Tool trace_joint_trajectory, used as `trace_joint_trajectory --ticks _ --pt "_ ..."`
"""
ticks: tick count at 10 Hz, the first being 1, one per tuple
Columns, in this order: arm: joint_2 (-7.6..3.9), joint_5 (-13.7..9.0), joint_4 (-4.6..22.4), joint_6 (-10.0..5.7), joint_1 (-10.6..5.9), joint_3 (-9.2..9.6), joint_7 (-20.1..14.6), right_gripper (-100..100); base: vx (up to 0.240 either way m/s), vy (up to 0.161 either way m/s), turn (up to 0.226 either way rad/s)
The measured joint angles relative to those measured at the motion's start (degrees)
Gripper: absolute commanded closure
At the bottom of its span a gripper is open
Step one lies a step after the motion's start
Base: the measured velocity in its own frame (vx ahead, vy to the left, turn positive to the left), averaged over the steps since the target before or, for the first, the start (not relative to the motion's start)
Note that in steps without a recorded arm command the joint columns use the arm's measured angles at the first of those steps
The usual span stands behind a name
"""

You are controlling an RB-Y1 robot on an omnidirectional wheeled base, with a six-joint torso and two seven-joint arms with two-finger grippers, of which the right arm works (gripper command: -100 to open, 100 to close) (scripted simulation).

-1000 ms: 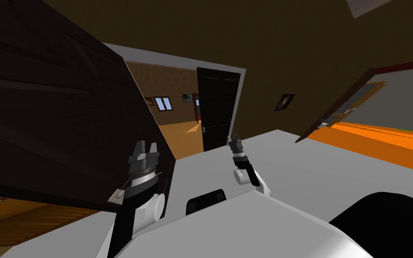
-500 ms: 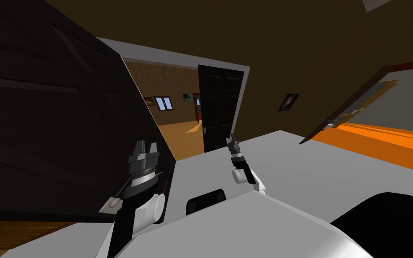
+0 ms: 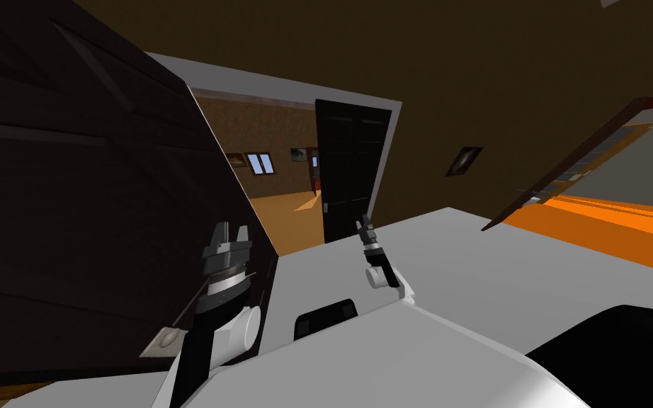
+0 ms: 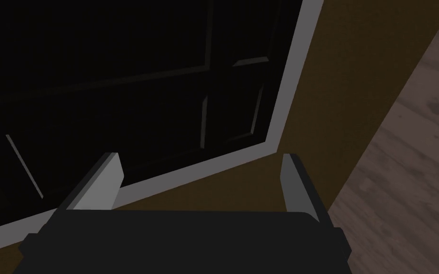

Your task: Pull the door open

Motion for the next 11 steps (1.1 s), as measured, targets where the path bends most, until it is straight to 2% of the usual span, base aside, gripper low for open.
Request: trace_joint_trajectory --ticks 8,11 --pt "-0.97 0.65 14.12 -3.34 -5.57 -0.90 -1.30 -100 0.102 0.004 0.030" --pt "-1.25 0.84 18.11 -3.97 -7.34 -1.21 -1.70 -100 0.065 0.004 0.019"
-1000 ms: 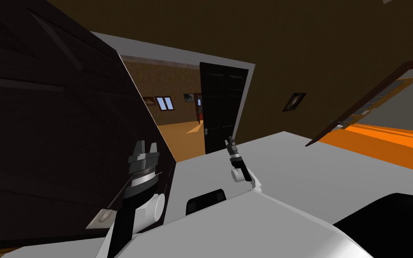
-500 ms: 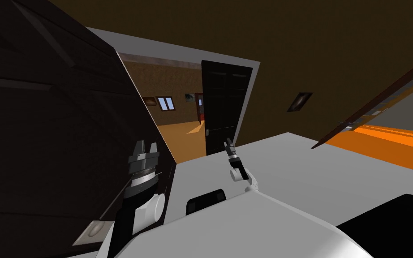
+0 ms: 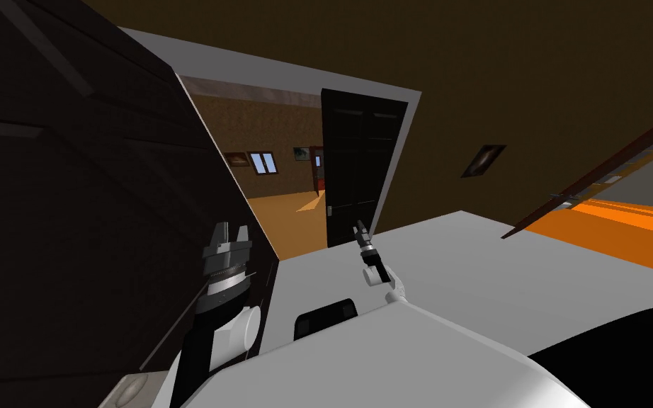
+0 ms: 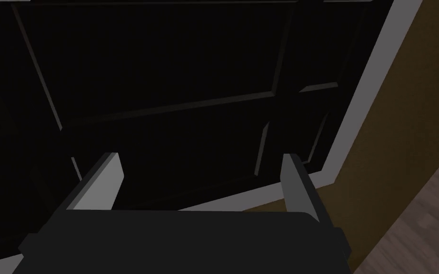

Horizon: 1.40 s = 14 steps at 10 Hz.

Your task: Pull the door open

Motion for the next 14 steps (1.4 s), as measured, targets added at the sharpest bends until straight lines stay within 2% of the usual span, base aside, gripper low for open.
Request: trace_joint_trajectory --ticks 2,4,11,13,14 --pt "-0.03 0.17 4.12 -1.29 -1.52 -0.19 -0.14 -100 0.076 0.006 0.030" --pt "-0.25 0.31 7.60 -1.68 -3.31 -0.51 -0.42 -100 0.121 0.000 0.035" --pt "-0.86 0.78 16.80 -3.99 -6.47 -1.06 -1.51 -100 0.072 0.002 0.020" --pt "-0.94 0.90 20.55 -4.96 -8.03 -1.30 -1.65 -100 0.091 -0.010 0.033" --pt "-1.11 0.99 21.65 -5.23 -8.21 -1.35 -1.92 -100 0.098 0.006 0.027"
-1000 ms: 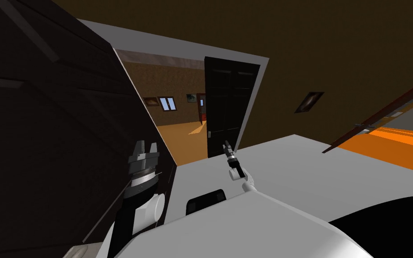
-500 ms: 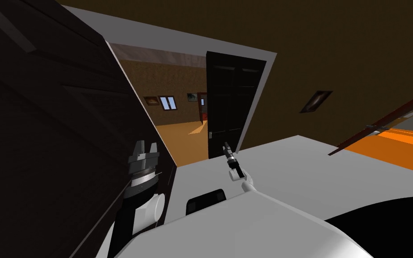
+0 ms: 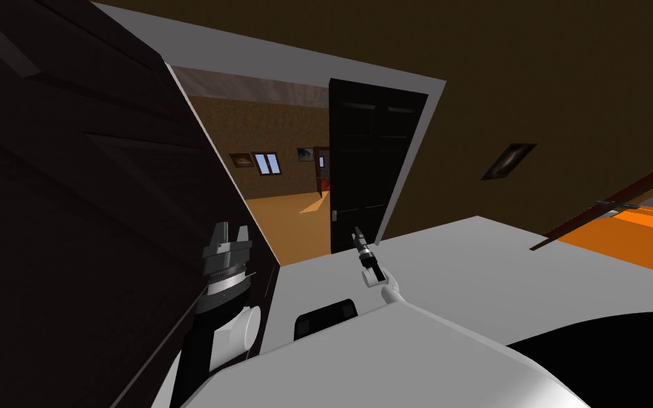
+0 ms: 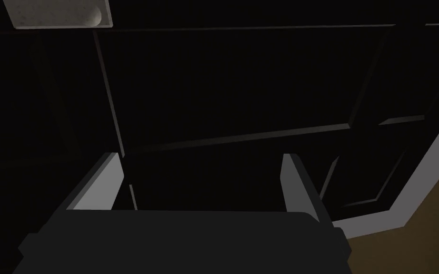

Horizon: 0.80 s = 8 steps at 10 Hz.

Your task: Pull the door open

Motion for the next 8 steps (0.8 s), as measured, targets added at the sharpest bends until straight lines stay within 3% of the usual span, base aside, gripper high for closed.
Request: trace_joint_trajectory --ticks 2,8 --pt "-0.10 0.15 3.45 -0.74 -1.76 -0.29 -0.26 -100 0.083 0.001 0.018" --pt "-0.46 0.43 11.05 -2.34 -4.74 -0.79 -0.89 -100 0.070 0.000 0.022"
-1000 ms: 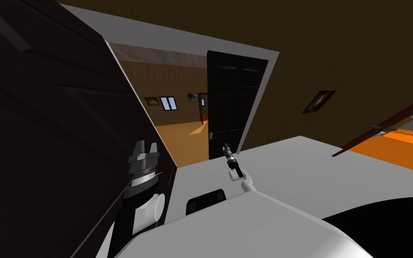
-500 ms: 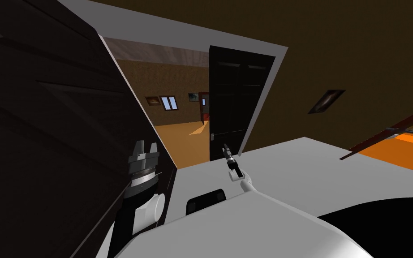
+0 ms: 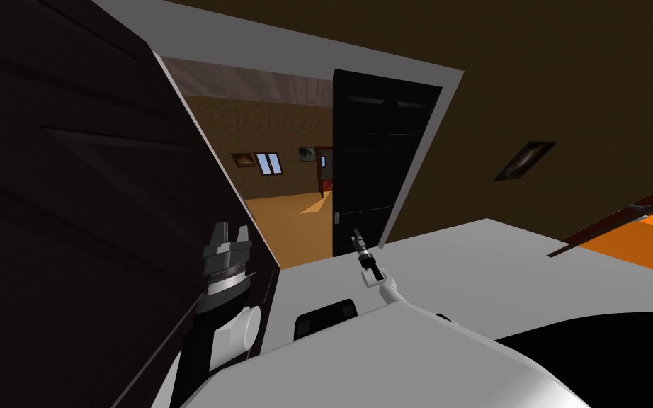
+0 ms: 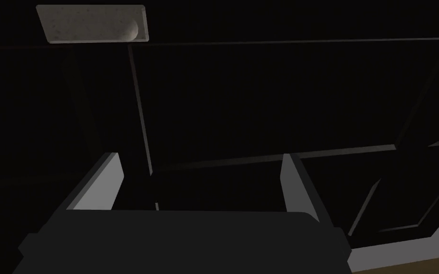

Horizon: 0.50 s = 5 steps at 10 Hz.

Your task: Pull the door open

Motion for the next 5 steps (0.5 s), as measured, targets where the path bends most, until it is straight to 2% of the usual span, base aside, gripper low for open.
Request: trace_joint_trajectory --ticks 5 --pt "-0.31 0.36 7.79 -1.90 -2.97 -0.50 -0.70 -100 0.103 -0.003 0.025"
